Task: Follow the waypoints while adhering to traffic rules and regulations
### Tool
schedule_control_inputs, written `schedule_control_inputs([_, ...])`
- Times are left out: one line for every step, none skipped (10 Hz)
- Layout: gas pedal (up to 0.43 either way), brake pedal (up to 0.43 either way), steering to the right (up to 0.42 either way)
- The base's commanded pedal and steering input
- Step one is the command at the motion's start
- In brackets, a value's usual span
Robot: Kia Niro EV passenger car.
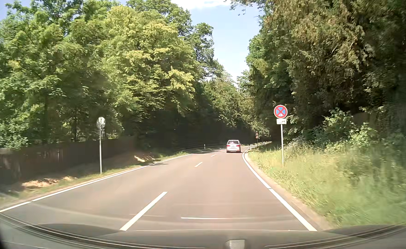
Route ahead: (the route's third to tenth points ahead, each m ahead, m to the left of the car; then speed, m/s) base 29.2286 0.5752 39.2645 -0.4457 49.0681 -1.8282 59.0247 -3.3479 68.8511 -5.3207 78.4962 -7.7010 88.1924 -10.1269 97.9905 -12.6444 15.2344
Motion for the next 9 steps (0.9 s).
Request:
schedule_control_inputs([0.118,0.03,0.013])
schedule_control_inputs([0.118,0.03,0.014])
schedule_control_inputs([0.118,0.03,0.014])
schedule_control_inputs([0.13,0.03,0.014])
schedule_control_inputs([0.13,0.03,0.014])
schedule_control_inputs([0.157,0.03,0.014])
schedule_control_inputs([0.177,0.03,0.014])
schedule_control_inputs([0.209,0.03,0.014])
schedule_control_inputs([0.24,0.03,0.014])
